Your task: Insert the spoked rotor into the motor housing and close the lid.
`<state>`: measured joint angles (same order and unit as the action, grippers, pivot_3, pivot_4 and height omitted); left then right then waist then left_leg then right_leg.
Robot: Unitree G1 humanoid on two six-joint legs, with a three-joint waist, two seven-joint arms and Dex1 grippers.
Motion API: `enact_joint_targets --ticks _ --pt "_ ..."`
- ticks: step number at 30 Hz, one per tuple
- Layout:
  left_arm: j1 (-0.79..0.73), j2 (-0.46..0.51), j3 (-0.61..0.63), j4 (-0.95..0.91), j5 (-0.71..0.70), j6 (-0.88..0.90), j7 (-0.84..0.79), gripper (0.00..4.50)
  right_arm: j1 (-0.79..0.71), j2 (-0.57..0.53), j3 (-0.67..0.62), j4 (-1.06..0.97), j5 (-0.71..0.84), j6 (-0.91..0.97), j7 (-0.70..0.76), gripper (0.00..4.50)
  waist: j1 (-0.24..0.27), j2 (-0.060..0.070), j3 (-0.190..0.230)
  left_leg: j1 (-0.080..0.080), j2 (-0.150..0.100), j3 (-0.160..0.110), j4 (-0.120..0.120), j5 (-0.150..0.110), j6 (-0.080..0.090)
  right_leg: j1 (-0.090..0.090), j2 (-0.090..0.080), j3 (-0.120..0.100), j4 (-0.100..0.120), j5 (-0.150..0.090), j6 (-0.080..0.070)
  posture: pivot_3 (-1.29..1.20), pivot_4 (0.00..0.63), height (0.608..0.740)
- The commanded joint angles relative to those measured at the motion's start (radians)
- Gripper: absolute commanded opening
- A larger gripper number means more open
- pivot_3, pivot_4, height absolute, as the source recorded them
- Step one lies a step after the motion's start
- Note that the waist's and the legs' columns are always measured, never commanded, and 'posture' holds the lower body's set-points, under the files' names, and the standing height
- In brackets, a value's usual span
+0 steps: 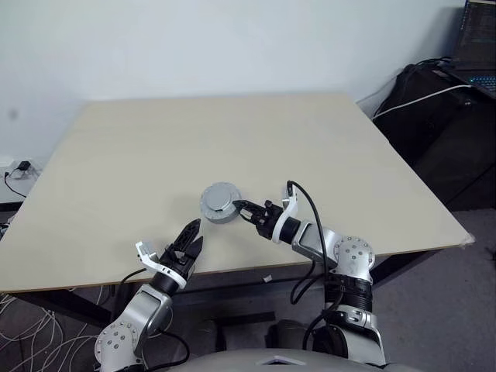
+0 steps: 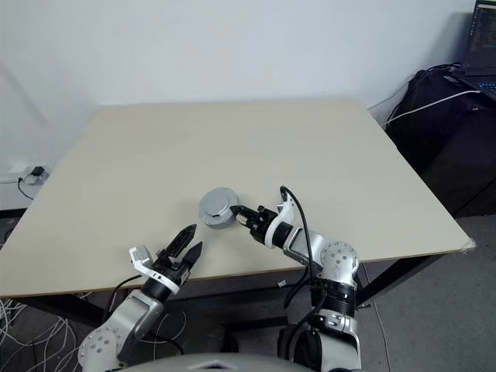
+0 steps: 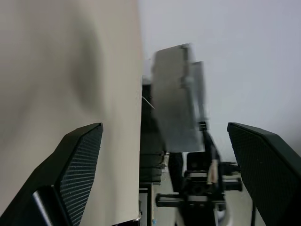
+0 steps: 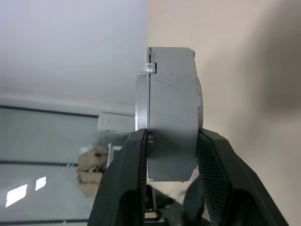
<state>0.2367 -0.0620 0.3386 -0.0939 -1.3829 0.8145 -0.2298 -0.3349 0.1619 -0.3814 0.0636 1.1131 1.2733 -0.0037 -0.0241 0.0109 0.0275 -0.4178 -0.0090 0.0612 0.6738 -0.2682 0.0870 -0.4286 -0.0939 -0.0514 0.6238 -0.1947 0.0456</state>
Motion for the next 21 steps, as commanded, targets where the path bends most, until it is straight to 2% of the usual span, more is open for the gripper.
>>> enact_joint_targets --ticks 1,21 --pt "-0.033 -0.011 -0.012 0.022 0.009 -0.023 -0.045 4.47 0.008 0.083 0.045 -0.049 0.062 -0.008 0.008 1.22 0.0 0.0 0.0 0.0 0.0 0.0 0.0 0.0 0.0 0.0 0.0 0.0 0.0 0.0 0.0 0.0 0.0 0.74" --pt "-0.106 -0.013 -0.02 0.151 0.058 -0.046 -0.186 4.47 0.072 0.082 0.105 -0.046 0.058 0.033 -0.011 1.22 0.001 -0.001 0.0 -0.001 0.0 0.0 0.0 0.0 0.0 0.0 0.002 0.0 -0.001 0.0 0.0 0.0 0.0 0.74"
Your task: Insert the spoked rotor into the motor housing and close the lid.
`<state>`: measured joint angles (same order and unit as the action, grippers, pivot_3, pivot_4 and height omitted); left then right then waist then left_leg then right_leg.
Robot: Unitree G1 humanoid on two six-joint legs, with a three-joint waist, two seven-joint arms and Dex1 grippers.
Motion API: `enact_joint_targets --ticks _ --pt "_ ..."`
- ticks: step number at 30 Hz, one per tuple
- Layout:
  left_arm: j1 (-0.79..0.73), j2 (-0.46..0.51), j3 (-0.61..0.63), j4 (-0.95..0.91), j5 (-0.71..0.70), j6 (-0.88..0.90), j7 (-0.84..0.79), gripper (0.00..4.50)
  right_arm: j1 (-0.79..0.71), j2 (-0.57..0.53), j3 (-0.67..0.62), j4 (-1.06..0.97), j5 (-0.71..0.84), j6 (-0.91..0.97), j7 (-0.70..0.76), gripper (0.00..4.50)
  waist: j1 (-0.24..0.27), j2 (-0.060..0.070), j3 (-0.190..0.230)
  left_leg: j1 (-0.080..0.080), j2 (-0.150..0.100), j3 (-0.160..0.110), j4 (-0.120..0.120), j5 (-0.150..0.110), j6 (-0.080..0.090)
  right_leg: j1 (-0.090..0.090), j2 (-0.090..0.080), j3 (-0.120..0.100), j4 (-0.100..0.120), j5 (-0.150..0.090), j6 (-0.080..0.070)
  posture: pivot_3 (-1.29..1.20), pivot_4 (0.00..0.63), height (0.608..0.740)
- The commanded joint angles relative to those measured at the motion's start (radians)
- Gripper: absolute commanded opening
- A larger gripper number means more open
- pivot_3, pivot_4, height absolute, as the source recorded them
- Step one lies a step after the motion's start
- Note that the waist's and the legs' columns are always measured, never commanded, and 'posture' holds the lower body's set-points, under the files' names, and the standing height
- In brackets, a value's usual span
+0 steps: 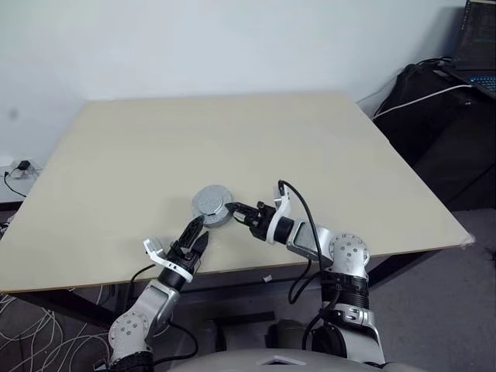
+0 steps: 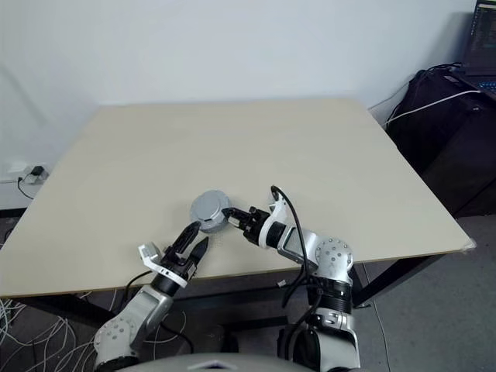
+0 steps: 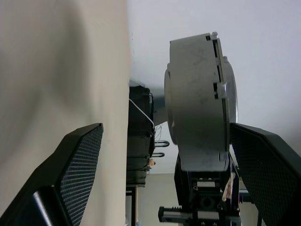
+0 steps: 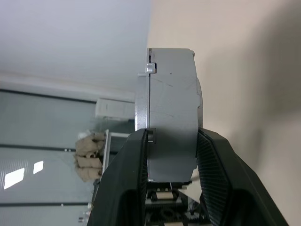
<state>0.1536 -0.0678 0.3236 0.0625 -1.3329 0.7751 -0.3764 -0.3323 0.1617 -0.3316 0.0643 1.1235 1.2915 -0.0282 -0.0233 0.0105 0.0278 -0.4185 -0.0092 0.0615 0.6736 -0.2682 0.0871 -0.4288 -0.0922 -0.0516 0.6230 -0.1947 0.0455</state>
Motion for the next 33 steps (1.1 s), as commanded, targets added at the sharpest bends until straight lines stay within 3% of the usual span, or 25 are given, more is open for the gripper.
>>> enact_joint_targets --ticks 1,14,17,22,33 --pt "-0.026 -0.009 -0.005 -0.004 0.008 -0.007 -0.048 4.47 0.074 0.081 0.056 -0.047 0.046 0.02 0.012 1.22 0.0 0.0 0.0 0.0 0.0 0.0 0.0 0.0 0.0 0.0 0.0 0.0 0.0 0.0 0.0 0.0 0.0 0.74" --pt "-0.03 -0.02 -0.008 -0.016 0.017 -0.003 -0.099 4.47 0.096 0.08 0.052 -0.048 0.038 0.035 -0.001 1.22 0.0 0.0 0.0 0.0 0.0 0.0 0.0 0.0 0.0 0.0 0.0 0.0 0.0 0.0 0.0 0.0 0.0 0.74" --pt "-0.033 -0.024 -0.004 -0.01 0.008 0.0 -0.093 3.91 0.097 0.08 0.055 -0.049 0.039 0.039 -0.002 1.22 0.0 0.0 0.0 0.0 0.0 0.0 0.0 0.0 0.0 0.0 0.0 0.0 0.0 0.0 0.0 0.0 0.0 0.74" --pt "-0.039 -0.023 -0.007 0.0 0.006 0.013 -0.09 2.24 0.101 0.081 0.06 -0.056 0.052 0.056 -0.004 1.22 0.0 -0.001 0.001 0.0 0.0 0.0 0.0 0.0 0.0 0.0 0.0 0.0 0.0 0.0 0.0 0.0 0.0 0.74" --pt "-0.051 0.0 -0.012 0.045 -0.016 0.068 -0.129 2.15 0.101 0.071 0.068 -0.052 0.089 0.082 -0.001 1.22 0.0 -0.002 0.001 0.0 0.0 0.0 0.0 0.0 0.0 0.0 0.0 0.0 0.0 0.0 0.0 0.0 0.0 0.74"
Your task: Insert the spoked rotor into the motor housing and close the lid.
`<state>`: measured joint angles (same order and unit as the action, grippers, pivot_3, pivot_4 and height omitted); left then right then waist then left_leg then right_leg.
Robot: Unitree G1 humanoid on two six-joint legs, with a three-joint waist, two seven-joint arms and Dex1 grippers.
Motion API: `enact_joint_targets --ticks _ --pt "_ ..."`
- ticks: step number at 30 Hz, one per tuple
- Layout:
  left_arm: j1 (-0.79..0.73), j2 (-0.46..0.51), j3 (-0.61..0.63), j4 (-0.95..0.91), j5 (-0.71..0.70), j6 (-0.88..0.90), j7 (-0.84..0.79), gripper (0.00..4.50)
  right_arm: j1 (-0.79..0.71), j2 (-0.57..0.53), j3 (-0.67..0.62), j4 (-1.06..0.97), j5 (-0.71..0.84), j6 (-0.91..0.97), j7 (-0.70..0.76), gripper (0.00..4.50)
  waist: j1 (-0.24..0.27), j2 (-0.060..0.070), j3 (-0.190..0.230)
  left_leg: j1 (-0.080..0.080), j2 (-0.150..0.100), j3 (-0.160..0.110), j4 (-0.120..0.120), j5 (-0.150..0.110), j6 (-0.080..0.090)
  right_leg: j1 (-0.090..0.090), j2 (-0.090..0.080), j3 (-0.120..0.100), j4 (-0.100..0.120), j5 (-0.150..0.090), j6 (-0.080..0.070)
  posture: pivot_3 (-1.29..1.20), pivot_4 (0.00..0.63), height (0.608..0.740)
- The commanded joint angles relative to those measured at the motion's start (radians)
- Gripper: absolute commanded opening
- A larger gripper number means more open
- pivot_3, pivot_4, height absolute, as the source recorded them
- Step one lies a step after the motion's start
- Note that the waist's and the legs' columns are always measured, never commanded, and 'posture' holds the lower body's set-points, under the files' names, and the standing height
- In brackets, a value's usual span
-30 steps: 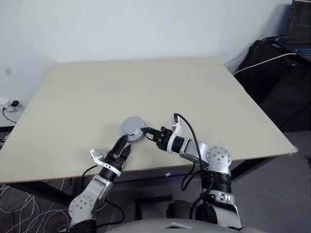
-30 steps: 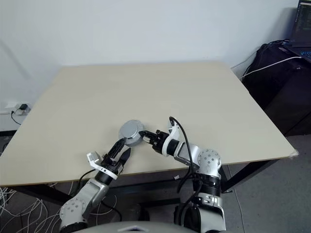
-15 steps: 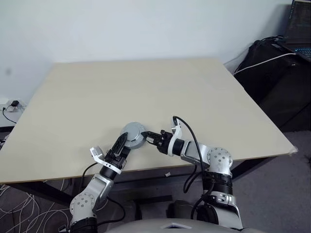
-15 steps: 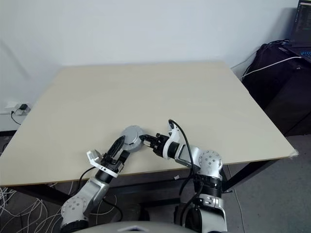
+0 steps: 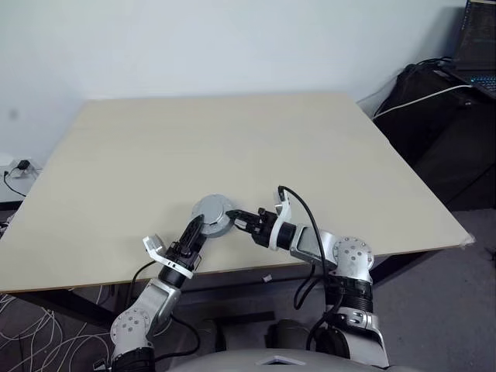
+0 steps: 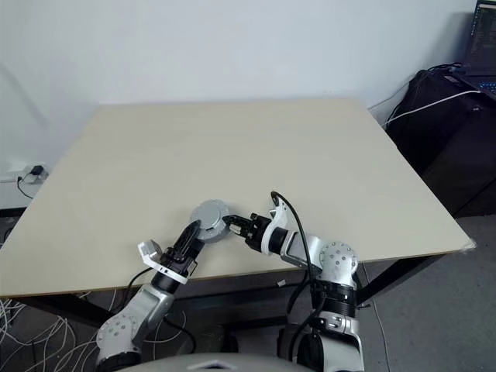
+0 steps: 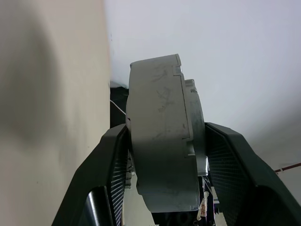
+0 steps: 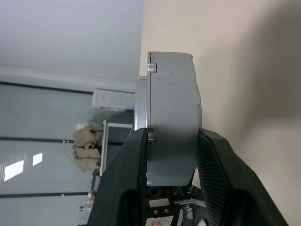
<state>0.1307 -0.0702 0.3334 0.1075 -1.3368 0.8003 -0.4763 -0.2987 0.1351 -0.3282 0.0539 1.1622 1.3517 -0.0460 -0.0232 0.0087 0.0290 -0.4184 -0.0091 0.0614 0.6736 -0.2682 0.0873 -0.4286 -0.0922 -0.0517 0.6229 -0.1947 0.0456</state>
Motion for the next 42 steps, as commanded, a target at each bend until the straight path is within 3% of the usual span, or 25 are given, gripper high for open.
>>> enact_joint_targets --ticks 1,15,34,40,42 --pt "-0.029 0.006 -0.023 0.003 -0.016 0.054 -0.033 2.15 0.066 0.095 0.066 -0.039 0.054 0.026 0.02 1.22 0.0 -0.001 0.0 0.0 0.0 0.0 0.0 0.0 0.0 0.0 0.0 0.0 0.0 0.0 0.0 0.0 0.0 0.74" --pt "-0.013 0.029 -0.042 -0.032 -0.047 0.167 -0.018 2.14 0.061 0.049 0.107 -0.016 0.07 0.067 0.051 1.22 -0.001 -0.001 0.0 0.0 0.0 0.0 0.0 0.0 0.0 0.0 -0.003 0.0 0.0 0.0 0.0 0.0 0.0 0.74" --pt "0.025 -0.031 -0.008 -0.099 -0.055 0.104 0.017 2.11 0.08 0.028 0.084 -0.019 0.033 0.022 0.047 1.22 -0.001 0.0 0.001 0.0 0.0 0.0 0.0 0.0 0.0 0.0 -0.004 0.0 -0.001 0.0 0.0 0.0 0.0 0.74" --pt "0.032 -0.03 -0.012 -0.112 -0.053 0.103 0.026 2.11 0.097 0.002 0.146 -0.062 -0.015 -0.036 0.104 1.22 -0.002 -0.001 0.001 0.0 0.0 0.0 -0.001 0.0 0.0 0.0 -0.004 0.0 -0.001 0.0 0.0 0.0 0.0 0.74" --pt "0.032 -0.028 -0.014 -0.115 -0.05 0.103 0.027 2.11 0.101 0.0 0.155 -0.063 -0.015 -0.048 0.115 1.92 -0.002 -0.001 0.001 0.0 0.001 0.0 -0.001 0.0 0.0 0.0 -0.004 0.0 -0.001 0.0 0.0 0.0 0.0 0.74"
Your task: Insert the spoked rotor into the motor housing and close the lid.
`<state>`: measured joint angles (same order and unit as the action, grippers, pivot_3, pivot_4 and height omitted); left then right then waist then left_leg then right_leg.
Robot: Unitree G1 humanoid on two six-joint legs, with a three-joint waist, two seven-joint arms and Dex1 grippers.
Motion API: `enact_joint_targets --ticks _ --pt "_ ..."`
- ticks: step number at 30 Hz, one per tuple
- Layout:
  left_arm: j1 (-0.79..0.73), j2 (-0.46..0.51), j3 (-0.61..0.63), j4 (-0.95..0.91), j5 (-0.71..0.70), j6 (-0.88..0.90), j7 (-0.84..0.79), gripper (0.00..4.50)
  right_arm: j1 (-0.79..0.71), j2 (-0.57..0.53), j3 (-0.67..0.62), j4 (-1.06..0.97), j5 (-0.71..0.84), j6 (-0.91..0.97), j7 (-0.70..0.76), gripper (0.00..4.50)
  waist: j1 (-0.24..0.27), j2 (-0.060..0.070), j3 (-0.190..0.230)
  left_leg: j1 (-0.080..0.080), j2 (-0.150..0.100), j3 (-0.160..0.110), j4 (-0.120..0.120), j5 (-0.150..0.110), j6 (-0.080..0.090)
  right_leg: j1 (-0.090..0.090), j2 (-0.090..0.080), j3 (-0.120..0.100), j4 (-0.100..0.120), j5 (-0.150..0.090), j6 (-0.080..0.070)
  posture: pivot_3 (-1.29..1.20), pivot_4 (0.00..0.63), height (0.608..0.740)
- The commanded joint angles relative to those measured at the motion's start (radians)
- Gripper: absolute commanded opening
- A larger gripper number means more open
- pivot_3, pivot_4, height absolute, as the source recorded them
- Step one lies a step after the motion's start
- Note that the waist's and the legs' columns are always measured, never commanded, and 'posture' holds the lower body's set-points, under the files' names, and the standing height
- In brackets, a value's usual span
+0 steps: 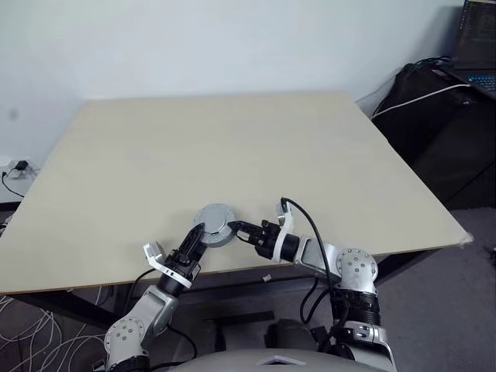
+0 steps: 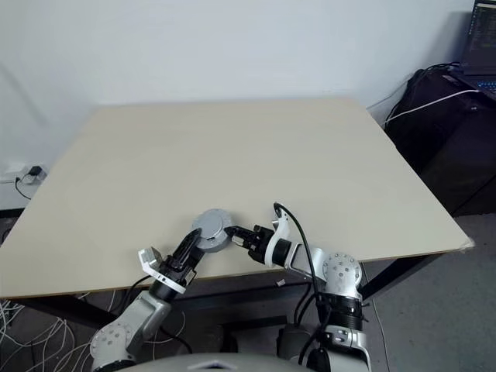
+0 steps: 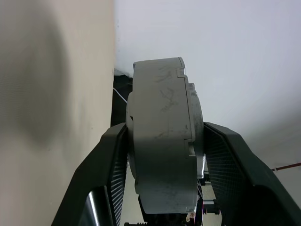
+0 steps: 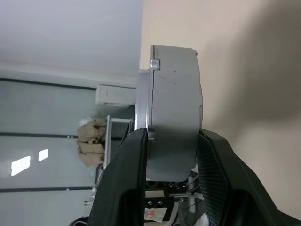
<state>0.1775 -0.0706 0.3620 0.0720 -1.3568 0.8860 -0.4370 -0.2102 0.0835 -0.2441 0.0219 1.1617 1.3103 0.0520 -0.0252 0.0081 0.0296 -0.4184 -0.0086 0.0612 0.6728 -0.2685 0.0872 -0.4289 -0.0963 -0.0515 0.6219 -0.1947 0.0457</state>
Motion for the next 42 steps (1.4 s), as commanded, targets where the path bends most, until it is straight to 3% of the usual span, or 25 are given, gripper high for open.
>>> enact_joint_targets --ticks 1,8,9,32,42 --pt "-0.015 -0.027 -0.044 -0.08 -0.029 0.018 -0.012 2.11 0.013 0.05 0.074 -0.031 -0.017 -0.009 0.021 2.11 0.0 0.0 0.0 0.0 0.0 0.0 0.0 0.0 0.0 0.0 0.0 0.0 0.0 0.0 0.0 0.0 0.0 0.74" --pt "-0.013 -0.025 -0.048 -0.087 -0.033 0.016 -0.008 2.08 0.011 0.05 0.079 -0.027 -0.019 -0.013 0.024 4.36 0.004 -0.001 0.001 0.0 0.0 0.0 0.0 0.0 0.0 0.0 0.0 0.0 -0.001 0.0 0.0 0.0 0.0 0.74" --pt "-0.012 -0.024 -0.049 -0.087 -0.035 0.014 -0.008 2.08 0.011 0.05 0.08 -0.026 -0.018 -0.014 0.022 4.5 0.004 -0.001 0.001 0.0 0.0 0.0 0.0 0.0 0.0 0.0 0.0 0.0 -0.001 0.0 0.0 0.0 0.0 0.74" --pt "0.012 -0.076 -0.02 -0.124 -0.04 -0.158 0.013 2.06 0.042 -0.014 -0.011 -0.051 0.018 -0.043 0.007 4.5 0.006 -0.001 0.001 0.0 0.0 0.0 -0.001 0.0 0.0 0.0 0.0 0.0 -0.002 0.0 0.0 0.0 0.0 0.74" --pt "-0.081 -0.122 0.07 -0.075 0.051 -0.511 0.135 2.06 0.054 -0.005 0.005 -0.065 0.003 -0.046 0.003 4.5 0.012 -0.001 0.001 0.0 0.0 0.0 -0.002 0.0 0.0 0.0 0.0 0.0 -0.003 0.0 0.0 0.0 0.0 0.74"
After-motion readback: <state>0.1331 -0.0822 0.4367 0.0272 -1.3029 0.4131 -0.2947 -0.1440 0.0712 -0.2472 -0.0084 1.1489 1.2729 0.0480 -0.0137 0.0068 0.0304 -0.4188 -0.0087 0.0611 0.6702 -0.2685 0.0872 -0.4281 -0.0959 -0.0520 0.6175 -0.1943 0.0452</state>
